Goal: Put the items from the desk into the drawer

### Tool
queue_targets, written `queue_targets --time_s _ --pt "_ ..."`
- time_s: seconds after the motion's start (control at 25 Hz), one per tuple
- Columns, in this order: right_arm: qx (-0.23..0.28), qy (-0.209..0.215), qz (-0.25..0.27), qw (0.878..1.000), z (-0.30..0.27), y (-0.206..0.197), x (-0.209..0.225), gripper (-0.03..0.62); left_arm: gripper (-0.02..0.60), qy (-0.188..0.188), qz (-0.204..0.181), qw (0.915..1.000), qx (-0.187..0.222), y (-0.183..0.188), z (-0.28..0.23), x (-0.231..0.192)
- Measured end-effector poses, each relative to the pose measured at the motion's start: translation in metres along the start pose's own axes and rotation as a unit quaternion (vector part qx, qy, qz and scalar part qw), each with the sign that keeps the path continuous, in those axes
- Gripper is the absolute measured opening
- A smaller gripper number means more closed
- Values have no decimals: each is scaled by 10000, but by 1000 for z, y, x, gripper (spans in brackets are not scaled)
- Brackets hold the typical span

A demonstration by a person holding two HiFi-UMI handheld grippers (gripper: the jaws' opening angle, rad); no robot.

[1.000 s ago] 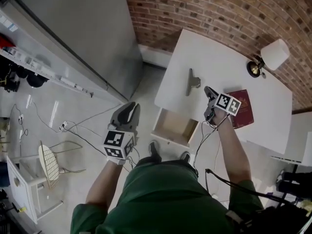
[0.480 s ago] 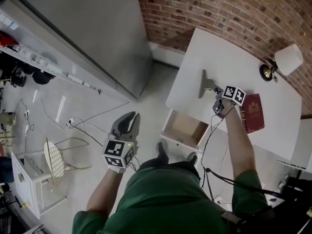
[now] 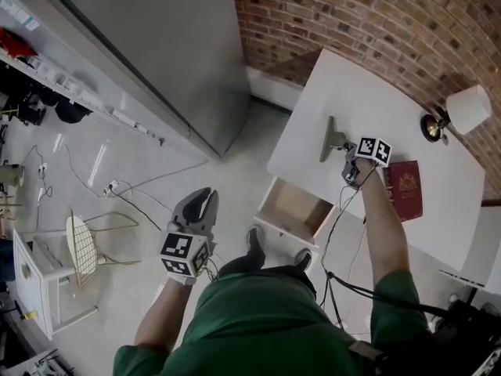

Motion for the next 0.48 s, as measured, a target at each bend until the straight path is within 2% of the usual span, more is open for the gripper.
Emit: queue_targets --time_s 0.2,0.48 --pt "-258 193 355 9989 6 -2 -18 17 48 -34 22 10000 -10 -2 4 15" --pt "-627 192 1128 9915 36 -24 -33 12 48 -247 47 9995 186 3 2 53"
Point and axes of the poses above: the fingertips, and each gripper's own axes: z backward along the fingers, x to its right, y out of its top, the point moved 8 cm from there along z, backward along the fingers, and after that the axes turned 6 degrees about y, right-handed, at the moved point
